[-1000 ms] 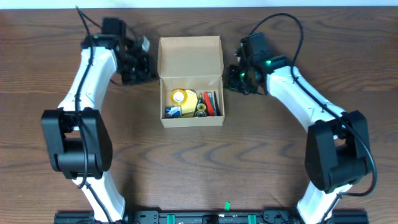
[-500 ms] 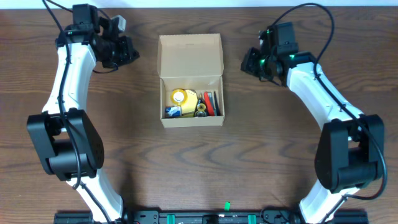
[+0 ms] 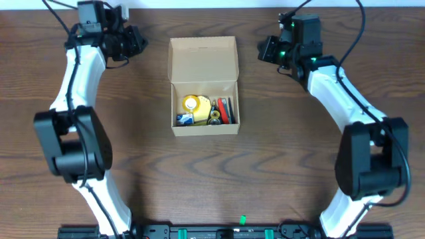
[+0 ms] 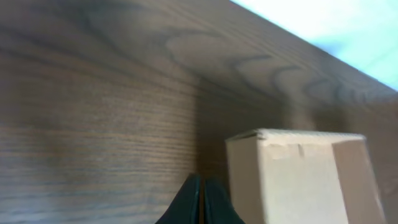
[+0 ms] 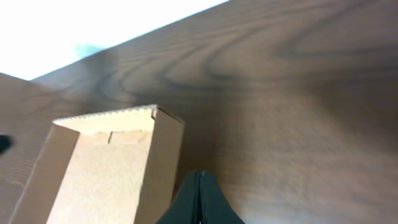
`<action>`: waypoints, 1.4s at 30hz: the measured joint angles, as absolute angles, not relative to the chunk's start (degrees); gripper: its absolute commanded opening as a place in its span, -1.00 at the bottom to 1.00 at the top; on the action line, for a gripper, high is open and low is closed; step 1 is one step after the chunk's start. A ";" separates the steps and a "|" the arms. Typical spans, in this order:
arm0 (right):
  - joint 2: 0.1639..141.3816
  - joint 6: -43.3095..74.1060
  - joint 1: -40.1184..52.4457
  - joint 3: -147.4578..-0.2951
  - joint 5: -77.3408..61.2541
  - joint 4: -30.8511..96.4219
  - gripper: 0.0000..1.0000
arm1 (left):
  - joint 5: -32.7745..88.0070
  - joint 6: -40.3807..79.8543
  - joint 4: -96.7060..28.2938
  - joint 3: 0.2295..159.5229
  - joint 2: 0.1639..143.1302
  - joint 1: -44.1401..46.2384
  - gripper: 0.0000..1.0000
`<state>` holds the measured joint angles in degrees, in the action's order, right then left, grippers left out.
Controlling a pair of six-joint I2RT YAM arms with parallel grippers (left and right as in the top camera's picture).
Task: Pack container
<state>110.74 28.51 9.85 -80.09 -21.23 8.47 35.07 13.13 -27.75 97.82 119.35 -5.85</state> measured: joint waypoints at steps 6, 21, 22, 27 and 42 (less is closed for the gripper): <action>118.54 32.29 9.08 -80.18 -26.94 0.62 -0.98 | 38.70 19.35 -26.59 97.82 127.31 -5.15 -0.89; 123.31 36.10 8.43 -80.16 -38.02 -0.71 -0.97 | 47.24 22.52 -25.47 97.82 129.78 -1.13 -0.89; 123.37 36.14 8.54 -80.16 -38.79 -0.73 -0.97 | 47.57 22.52 -25.50 97.82 129.78 -1.13 -0.89; 124.46 36.47 9.78 -80.16 -40.77 -0.78 -0.97 | 49.06 22.52 -25.39 97.82 129.78 -1.17 -0.89; 125.64 38.50 10.24 -80.14 -52.03 -20.73 -0.97 | 53.49 20.67 -27.42 102.67 129.80 -1.17 -0.89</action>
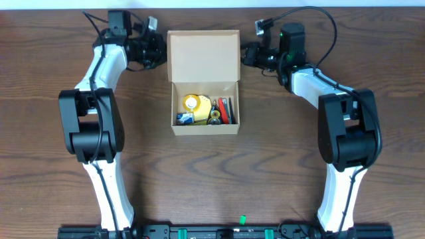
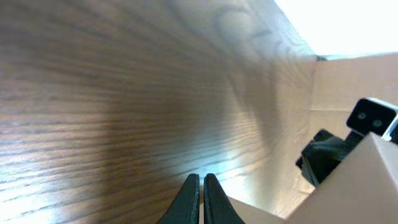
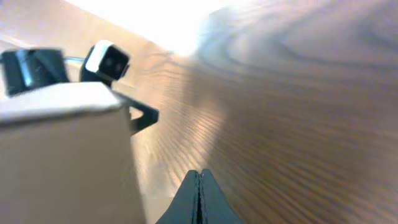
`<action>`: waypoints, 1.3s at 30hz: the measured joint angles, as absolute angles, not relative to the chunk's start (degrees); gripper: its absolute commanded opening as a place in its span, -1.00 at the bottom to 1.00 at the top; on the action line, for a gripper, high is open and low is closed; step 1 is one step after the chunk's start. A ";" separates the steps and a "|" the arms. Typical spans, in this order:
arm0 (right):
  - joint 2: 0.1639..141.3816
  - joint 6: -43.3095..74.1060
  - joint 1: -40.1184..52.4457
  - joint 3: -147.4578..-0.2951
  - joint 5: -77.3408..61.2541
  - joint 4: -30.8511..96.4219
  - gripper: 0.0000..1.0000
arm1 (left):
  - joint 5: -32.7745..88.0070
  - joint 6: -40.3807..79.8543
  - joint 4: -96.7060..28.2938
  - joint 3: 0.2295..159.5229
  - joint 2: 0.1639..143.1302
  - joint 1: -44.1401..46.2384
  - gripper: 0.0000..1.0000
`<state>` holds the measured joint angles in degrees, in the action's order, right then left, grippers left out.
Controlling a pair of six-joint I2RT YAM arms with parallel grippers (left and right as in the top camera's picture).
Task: Pack container
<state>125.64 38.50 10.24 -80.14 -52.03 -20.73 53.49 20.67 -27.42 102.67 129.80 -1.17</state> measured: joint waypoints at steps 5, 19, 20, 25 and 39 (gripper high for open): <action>125.64 39.83 10.20 -80.14 -56.69 -29.02 -0.98 | 54.11 16.64 -33.69 107.13 129.80 -1.23 -0.89; 125.64 42.83 10.20 -80.51 -70.13 -31.94 -0.97 | 52.66 1.52 -53.47 117.27 129.80 -1.23 -0.89; 125.64 43.07 10.20 -80.51 -70.70 -31.94 -0.97 | 52.49 0.99 -54.04 117.32 129.80 -1.23 -0.88; 125.64 43.94 10.20 -80.51 -73.65 -31.94 -0.97 | 52.25 -2.26 -57.60 117.40 129.80 -1.23 -0.88; 125.64 47.64 10.20 -80.53 -83.94 -31.92 -0.97 | 48.07 -9.32 -65.78 117.47 129.80 -1.23 -0.88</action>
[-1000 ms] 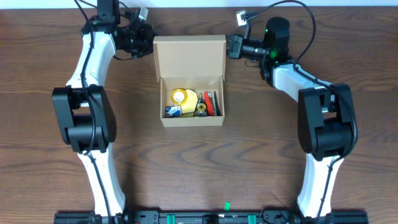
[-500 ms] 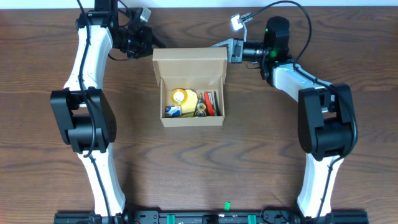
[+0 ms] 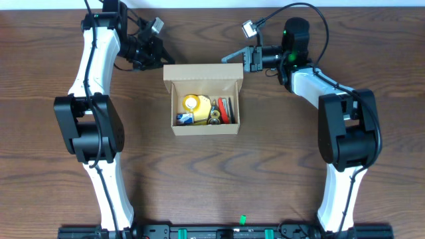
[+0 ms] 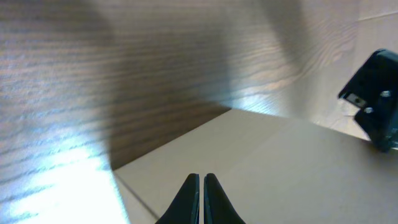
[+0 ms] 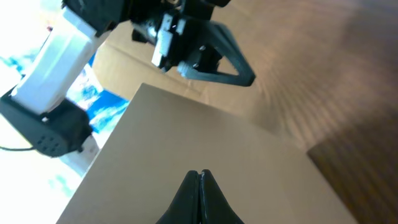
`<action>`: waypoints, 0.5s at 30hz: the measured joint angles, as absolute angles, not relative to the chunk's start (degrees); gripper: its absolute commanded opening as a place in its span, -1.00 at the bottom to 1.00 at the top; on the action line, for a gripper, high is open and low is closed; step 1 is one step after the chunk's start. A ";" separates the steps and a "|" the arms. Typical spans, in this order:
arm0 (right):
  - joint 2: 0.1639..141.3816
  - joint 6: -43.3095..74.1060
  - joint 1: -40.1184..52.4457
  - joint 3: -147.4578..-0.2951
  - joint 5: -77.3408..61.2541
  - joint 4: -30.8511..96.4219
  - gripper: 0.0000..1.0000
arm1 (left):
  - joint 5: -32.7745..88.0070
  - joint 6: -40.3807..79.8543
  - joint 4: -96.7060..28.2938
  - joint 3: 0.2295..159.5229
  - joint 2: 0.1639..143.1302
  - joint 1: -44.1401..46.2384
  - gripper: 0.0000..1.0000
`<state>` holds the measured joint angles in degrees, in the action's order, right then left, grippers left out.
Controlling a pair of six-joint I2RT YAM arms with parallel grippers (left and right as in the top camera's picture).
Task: Pack container
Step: 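Swing the lid closed over the box with both grippers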
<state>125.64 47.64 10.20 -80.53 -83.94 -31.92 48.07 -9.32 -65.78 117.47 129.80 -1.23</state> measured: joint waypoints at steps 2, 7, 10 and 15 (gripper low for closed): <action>125.64 47.81 10.20 -80.53 -85.54 -31.92 -0.97 | 47.11 -10.07 -66.89 117.47 129.80 -1.23 -0.88; 125.64 48.31 10.20 -80.53 -87.81 -31.46 -0.97 | 44.73 -12.16 -69.04 117.47 129.80 -1.23 -0.88; 125.64 48.51 10.20 -80.53 -88.09 -31.31 -0.97 | 44.03 -12.36 -69.38 117.47 129.80 -1.23 -0.88; 125.64 48.66 10.20 -80.53 -88.20 -30.59 -0.97 | 43.27 -13.23 -71.20 117.47 129.80 -1.23 -0.88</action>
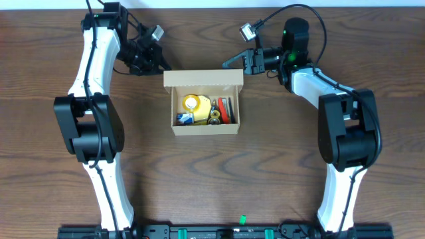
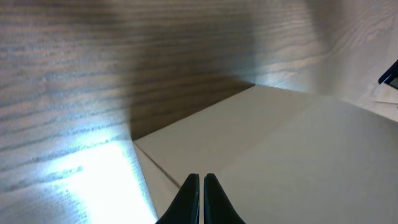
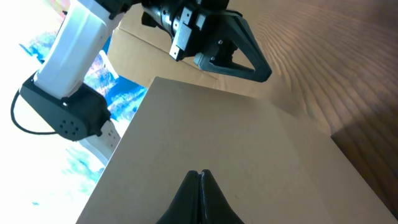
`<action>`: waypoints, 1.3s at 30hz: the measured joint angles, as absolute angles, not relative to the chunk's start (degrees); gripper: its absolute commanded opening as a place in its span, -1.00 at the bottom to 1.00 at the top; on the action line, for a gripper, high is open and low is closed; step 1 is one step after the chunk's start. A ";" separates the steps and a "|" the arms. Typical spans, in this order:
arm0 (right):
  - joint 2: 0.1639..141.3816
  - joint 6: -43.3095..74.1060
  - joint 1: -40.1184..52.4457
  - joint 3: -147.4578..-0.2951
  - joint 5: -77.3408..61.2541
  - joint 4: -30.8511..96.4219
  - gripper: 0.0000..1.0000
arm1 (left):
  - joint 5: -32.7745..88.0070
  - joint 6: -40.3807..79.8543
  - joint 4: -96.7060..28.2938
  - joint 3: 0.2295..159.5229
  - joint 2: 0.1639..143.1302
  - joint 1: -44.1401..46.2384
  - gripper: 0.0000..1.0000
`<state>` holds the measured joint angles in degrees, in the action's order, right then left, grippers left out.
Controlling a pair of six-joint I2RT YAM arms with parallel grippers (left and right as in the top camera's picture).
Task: Pack container
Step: 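Swing the lid closed over the box with both grippers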
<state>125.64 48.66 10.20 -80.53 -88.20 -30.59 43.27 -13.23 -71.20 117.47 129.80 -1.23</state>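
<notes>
An open cardboard box (image 1: 171, 109) at mid-table holds a yellow round item (image 1: 192, 103), a blue item (image 1: 184, 119) and red and black pens (image 1: 226, 109). Its lid (image 1: 203, 79) stands raised along the back edge, nearly edge-on from above. My left gripper (image 1: 161, 66) is shut behind the lid's left end; in its wrist view the fingertips (image 2: 200, 177) rest against the lid (image 2: 280, 143). My right gripper (image 1: 229, 63) is shut behind the right end, its tips (image 3: 199, 174) on the lid's (image 3: 236, 143) back face.
The brown wooden table (image 1: 279, 166) surrounds the box. Both arms reach in from the sides to the table's far edge. In the right wrist view the left arm's gripper (image 3: 230, 53) shows beyond the lid.
The lid has tipped a little further forward over the box opening. Both shut grippers have shifted slightly toward the box with it.
The lid lay flat open behind the box with both shut grippers off to the sides. Then the grippers were at the flat lid's far corners. Then the lid stood raised with both grippers behind it, and now it leans further over the box.
</notes>
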 measured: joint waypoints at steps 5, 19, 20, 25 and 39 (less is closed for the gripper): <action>125.64 49.10 10.26 -80.53 -88.31 -29.43 -0.97 | 43.05 -15.05 -73.69 117.47 129.75 -1.23 -0.88; 125.64 50.50 11.22 -80.53 -88.36 -29.41 -0.98 | 37.60 -22.72 -78.28 117.47 121.99 0.60 -0.88; 125.64 50.50 11.22 -80.53 -88.36 -29.39 -0.97 | 36.97 -23.05 -78.46 117.49 121.71 1.06 -0.88; 125.69 50.72 11.22 -80.53 -87.81 -33.61 -0.96 | 34.35 -24.29 -78.37 117.60 121.60 2.98 -0.88; 125.91 48.56 9.54 -83.68 -57.14 -40.69 -0.97 | 34.76 -20.10 -77.32 117.60 118.65 3.01 -0.88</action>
